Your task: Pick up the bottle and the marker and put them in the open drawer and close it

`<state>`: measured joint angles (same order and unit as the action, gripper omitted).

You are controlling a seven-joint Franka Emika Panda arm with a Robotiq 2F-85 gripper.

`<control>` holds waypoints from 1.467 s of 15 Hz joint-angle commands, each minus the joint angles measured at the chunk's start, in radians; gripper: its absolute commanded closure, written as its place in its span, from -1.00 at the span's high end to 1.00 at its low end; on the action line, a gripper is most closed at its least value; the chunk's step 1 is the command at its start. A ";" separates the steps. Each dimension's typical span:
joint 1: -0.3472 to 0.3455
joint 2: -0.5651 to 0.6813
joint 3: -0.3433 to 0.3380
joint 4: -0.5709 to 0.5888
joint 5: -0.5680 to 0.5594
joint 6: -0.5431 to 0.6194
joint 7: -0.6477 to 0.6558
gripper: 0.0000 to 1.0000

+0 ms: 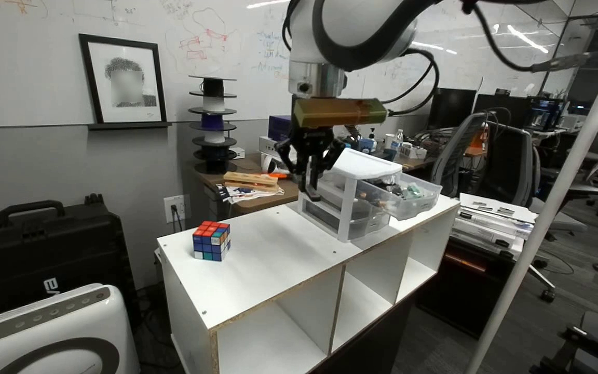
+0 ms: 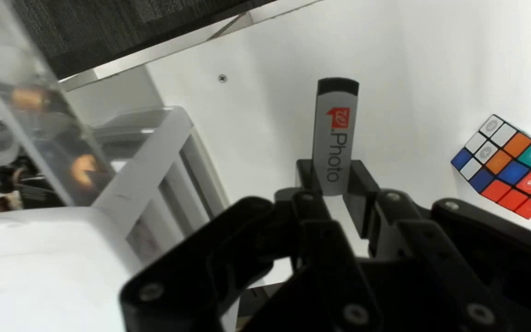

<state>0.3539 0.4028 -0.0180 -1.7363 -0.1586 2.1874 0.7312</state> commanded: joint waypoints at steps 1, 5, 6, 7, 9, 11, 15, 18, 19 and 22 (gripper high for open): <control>-0.032 -0.243 0.009 -0.231 -0.054 0.046 0.045 -0.81; -0.122 -0.437 0.017 -0.383 -0.055 0.033 0.044 -0.81; -0.152 -0.474 0.015 -0.414 -0.054 0.037 0.044 -0.81; -0.183 -0.506 0.014 -0.440 -0.049 0.039 0.041 -0.81; -0.249 -0.534 0.000 -0.467 -0.009 0.048 -0.020 -0.81; -0.314 -0.518 -0.017 -0.477 -0.014 0.106 -0.046 -0.82; -0.387 -0.430 -0.036 -0.475 0.018 0.274 -0.110 -0.81; -0.387 -0.362 -0.027 -0.459 0.107 0.314 -0.184 -0.81; -0.381 -0.348 -0.021 -0.458 0.146 0.308 -0.216 -0.81; -0.363 -0.308 0.000 -0.450 0.214 0.297 -0.287 -0.81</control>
<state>-0.0252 0.0631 -0.0351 -2.2129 -0.0074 2.4807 0.5134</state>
